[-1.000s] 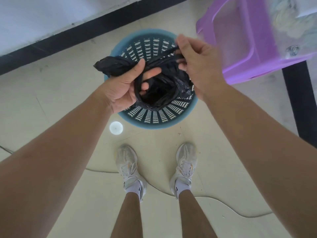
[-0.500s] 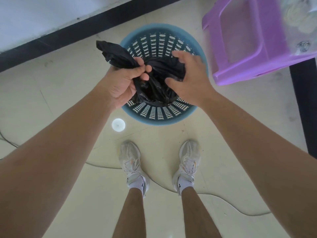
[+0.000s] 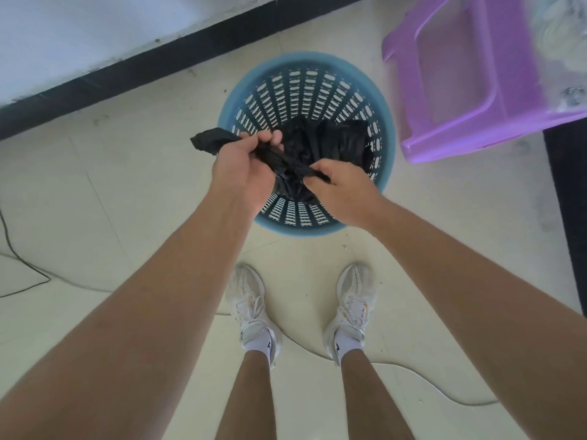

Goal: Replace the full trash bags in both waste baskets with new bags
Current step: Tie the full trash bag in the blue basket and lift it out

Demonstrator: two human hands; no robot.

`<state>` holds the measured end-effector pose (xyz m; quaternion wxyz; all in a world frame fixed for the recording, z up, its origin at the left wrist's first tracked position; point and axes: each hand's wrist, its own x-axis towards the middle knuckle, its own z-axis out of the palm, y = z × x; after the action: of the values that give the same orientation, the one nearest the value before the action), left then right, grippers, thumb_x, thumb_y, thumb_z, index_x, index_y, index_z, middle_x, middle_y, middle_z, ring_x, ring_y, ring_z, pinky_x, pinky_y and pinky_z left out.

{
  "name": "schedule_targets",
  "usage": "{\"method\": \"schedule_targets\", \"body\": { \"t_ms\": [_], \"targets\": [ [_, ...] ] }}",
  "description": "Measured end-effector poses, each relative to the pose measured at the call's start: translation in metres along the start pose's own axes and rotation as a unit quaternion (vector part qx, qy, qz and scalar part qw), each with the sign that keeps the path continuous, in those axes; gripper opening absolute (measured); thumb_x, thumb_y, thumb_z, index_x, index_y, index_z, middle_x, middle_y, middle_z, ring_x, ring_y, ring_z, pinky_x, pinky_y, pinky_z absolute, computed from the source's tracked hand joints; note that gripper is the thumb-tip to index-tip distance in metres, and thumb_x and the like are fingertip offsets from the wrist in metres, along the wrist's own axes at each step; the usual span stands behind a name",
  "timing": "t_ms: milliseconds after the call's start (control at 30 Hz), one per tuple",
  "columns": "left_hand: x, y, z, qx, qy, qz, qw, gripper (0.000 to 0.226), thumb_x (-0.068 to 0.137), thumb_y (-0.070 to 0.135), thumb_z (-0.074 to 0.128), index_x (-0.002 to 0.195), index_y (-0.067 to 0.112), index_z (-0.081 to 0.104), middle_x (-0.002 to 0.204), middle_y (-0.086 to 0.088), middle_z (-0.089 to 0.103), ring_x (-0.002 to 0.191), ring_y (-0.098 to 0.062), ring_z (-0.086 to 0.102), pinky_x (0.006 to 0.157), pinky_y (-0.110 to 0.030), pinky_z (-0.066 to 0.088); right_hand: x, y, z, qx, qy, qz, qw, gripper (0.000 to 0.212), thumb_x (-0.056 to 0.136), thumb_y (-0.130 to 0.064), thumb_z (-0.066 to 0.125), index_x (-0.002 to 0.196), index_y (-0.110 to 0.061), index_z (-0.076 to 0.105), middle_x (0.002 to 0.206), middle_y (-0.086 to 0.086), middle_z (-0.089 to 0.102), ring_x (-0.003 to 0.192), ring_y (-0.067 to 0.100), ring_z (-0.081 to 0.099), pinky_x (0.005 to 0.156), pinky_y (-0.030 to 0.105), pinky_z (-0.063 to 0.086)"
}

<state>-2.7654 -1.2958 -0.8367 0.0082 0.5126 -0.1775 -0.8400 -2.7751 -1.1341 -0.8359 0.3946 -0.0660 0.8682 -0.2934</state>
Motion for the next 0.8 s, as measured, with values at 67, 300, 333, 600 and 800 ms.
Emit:
{"method": "schedule_targets", "body": {
  "t_ms": [67,300,333,600,800],
  "targets": [
    [-0.005,-0.001,0.001,-0.012,-0.002,-0.007,1.0,0.026,0.091,-0.008,0.029,0.078,0.014,0.036,0.062,-0.007,0.04,0.056,-0.023,0.042,0.075,-0.035,0.04,0.001,0.004,0.003,0.06,-0.028,0.041,0.997,0.015,0.091,-0.04,0.05,0.093,-0.034,0.063,0.087,-0.006,0.072,0.093,0.023,0.064,0.094,0.042,0.048],
    [-0.011,-0.003,0.002,0.057,-0.024,0.026,0.998,0.022,0.068,-0.006,0.029,0.066,0.015,0.035,0.049,-0.004,0.024,0.051,-0.023,0.031,0.072,-0.037,0.04,0.015,0.0,0.002,0.286,-0.06,0.153,0.944,0.051,0.075,-0.037,0.036,0.112,-0.028,0.071,0.108,-0.001,0.073,0.103,0.021,0.066,0.1,0.038,0.045],
    [-0.012,-0.002,0.001,0.067,-0.026,0.03,0.997,0.02,0.062,-0.004,0.031,0.064,0.015,0.035,0.047,-0.004,0.023,0.051,-0.023,0.031,0.074,-0.037,0.041,0.017,0.001,0.001,0.327,-0.035,0.158,0.931,0.054,0.077,-0.042,0.037,0.12,-0.03,0.067,0.106,0.003,0.075,0.104,0.023,0.068,0.103,0.042,0.047],
    [-0.015,0.008,-0.005,0.182,-0.065,0.031,0.981,0.018,0.058,0.0,0.032,0.061,0.016,0.038,0.042,-0.002,0.022,0.049,-0.021,0.028,0.072,-0.034,0.045,0.018,0.004,-0.009,0.372,-0.054,0.104,0.921,0.049,0.089,-0.068,0.042,0.125,-0.04,0.061,0.131,0.0,0.06,0.124,0.015,0.053,0.113,0.042,0.035],
    [-0.016,0.003,0.004,0.231,-0.086,0.033,0.969,0.023,0.079,0.001,0.027,0.064,0.016,0.036,0.048,-0.003,0.026,0.052,-0.022,0.033,0.072,-0.034,0.042,0.034,-0.037,-0.024,0.475,-0.001,0.074,0.877,0.037,0.097,-0.05,0.055,0.115,-0.019,0.065,0.113,-0.007,0.071,0.106,0.012,0.064,0.092,0.03,0.047]
  ]
}}
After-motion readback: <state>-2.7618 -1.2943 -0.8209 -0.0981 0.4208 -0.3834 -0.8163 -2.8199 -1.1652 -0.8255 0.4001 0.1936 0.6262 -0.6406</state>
